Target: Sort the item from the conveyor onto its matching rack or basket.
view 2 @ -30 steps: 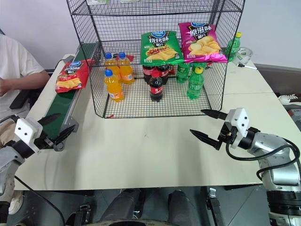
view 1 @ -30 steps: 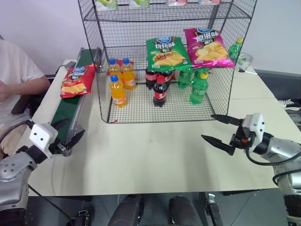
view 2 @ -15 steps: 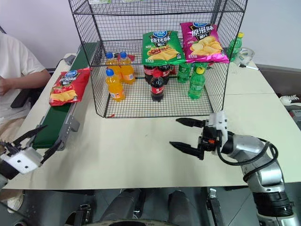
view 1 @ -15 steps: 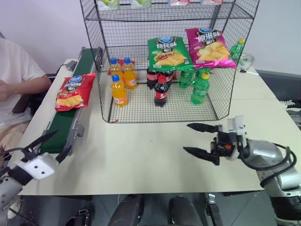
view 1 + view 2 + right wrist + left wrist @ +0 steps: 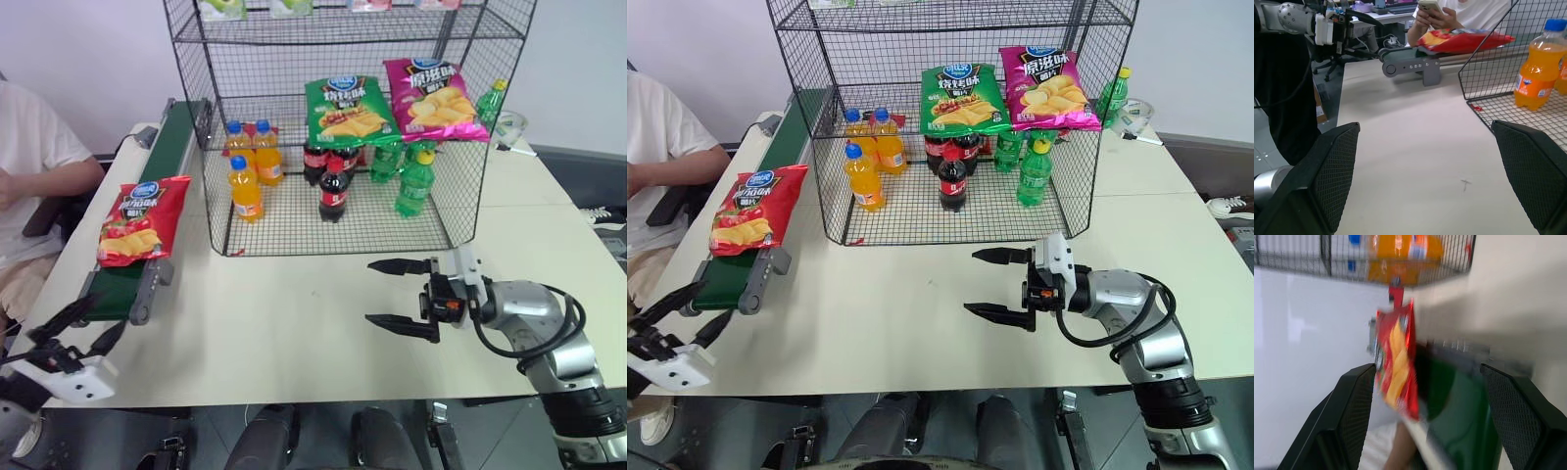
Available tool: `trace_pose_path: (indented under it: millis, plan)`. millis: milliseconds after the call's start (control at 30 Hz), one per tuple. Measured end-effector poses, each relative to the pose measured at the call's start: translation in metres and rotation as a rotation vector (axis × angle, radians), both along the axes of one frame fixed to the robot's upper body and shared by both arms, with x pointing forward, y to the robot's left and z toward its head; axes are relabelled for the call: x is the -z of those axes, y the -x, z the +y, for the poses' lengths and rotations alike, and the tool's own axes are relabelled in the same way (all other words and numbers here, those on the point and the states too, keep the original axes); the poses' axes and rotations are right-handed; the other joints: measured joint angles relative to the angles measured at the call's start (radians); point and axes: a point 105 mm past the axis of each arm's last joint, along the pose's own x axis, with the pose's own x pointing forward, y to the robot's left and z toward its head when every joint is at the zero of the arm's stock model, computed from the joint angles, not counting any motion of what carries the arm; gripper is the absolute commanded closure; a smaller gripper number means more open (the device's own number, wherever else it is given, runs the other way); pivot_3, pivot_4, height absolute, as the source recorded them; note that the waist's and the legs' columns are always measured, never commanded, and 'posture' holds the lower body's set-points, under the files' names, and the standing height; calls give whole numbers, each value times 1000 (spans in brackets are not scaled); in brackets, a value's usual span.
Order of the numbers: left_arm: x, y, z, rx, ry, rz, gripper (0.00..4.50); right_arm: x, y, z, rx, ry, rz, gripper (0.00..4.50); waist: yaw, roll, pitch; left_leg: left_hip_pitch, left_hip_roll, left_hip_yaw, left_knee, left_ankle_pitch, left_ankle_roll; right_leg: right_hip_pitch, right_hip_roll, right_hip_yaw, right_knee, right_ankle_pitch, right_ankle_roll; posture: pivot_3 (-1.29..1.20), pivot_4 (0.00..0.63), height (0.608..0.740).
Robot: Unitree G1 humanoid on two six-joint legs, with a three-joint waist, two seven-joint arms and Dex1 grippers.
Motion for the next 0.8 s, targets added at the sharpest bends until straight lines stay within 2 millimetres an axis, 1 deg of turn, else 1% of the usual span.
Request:
trace_pose_path:
  millis: [167,233,367,433,600,667,800]
  plan:
    - [4,6,20,-109,-20,-18,956,-1,-2,0,-2,1,-3,0,0,0,0,0,0,0,0,0,0,0,0,0,0,0,0,0,150,740]
    - [3,7,24,-139,-18,-35,956,-4,-4,0,0,1,-12,0,1,0,0,0,0,0,0,0,0,0,0,0,0,0,0,0,150,740]
    - [10,6,27,-190,-12,-46,956,-4,-6,0,9,4,-17,0,1,0,0,0,0,0,0,0,0,0,0,0,0,0,0,0,150,740]
    - [12,5,26,-194,-7,-47,956,-4,-7,0,12,3,-18,0,0,0,0,0,0,0,0,0,0,0,0,0,0,0,1,0,150,740]
    - [22,-3,13,-170,28,-47,956,-5,-8,0,25,2,-23,0,1,0,0,0,0,0,1,0,0,0,0,0,1,1,1,0,150,740]
    - [24,-6,7,-156,36,-57,956,-5,-9,0,30,3,-25,0,1,-1,0,0,0,0,1,0,0,0,0,0,1,1,1,0,150,740]
    - [25,-13,3,-150,44,-65,956,-5,-10,-1,38,2,-26,0,0,0,0,0,0,0,1,0,0,0,0,-1,1,1,1,0,150,740]
